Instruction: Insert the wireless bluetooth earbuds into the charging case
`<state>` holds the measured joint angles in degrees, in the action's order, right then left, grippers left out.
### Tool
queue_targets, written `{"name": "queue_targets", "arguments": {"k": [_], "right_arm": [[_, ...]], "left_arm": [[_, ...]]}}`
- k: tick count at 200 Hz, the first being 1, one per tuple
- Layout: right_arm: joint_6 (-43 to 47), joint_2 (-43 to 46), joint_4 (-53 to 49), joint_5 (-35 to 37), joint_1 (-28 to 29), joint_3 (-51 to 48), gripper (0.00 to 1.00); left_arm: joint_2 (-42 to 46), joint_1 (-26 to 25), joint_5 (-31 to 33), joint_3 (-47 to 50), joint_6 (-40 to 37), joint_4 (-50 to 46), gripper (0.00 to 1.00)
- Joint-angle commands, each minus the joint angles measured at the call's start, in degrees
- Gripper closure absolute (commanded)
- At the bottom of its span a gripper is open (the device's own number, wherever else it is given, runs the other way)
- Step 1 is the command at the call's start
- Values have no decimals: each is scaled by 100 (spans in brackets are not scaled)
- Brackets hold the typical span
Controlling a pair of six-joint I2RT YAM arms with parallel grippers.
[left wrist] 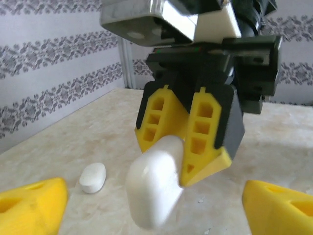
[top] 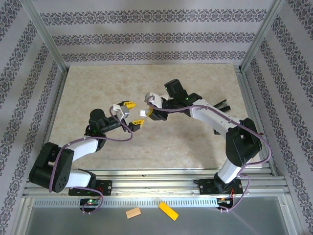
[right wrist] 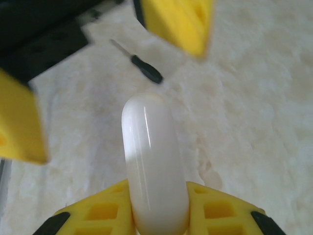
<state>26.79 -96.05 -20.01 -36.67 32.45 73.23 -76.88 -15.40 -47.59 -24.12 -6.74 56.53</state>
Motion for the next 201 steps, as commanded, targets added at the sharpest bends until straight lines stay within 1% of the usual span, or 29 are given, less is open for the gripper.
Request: {"name": "queue_targets", "arguments": {"k": [1,17,25,37,51,64,82,99,168,188,201], "right_arm": [[-1768,114,867,492,-217,-267,78],[-2921,79,1236,1002,-265,-556,79],[-3344,40,1323,1107,-297,-655,80],[-3842,-7,1453,1166,-331,-821,80],[-4452,-82,1713,1398,-386,-1069,81],[-4899,-225,1821,1528,-448,-1207,80],[-5362,-495,1971,1475,-549,-1308,79],[-5532,-726,2203,1285,-614,-1356,78],[-5639,-1252,2147,1512,-768,-1285,76],[-5640,-1345,2008,1553,-810,-1250,75],[-5640,-1346,2001,1562,-845,-1267,73]], "left_arm": [[84,-51,474,175,-99,206,1],[140,-55,470,111,-427,-352,1],[155,-60,479,39,-604,-732,1],[186,-84,665,-72,-858,-1298,1],[223,-121,869,-203,-1142,-1869,0],[220,-161,983,-307,-1369,-2276,1],[170,-218,1092,-442,-1586,-2704,1],[99,-262,1067,-482,-1599,-2749,0],[156,-318,997,-499,-1585,-2798,1],[173,-317,1028,-497,-1449,-2727,1],[167,-313,1159,-490,-1296,-2660,1]]}}
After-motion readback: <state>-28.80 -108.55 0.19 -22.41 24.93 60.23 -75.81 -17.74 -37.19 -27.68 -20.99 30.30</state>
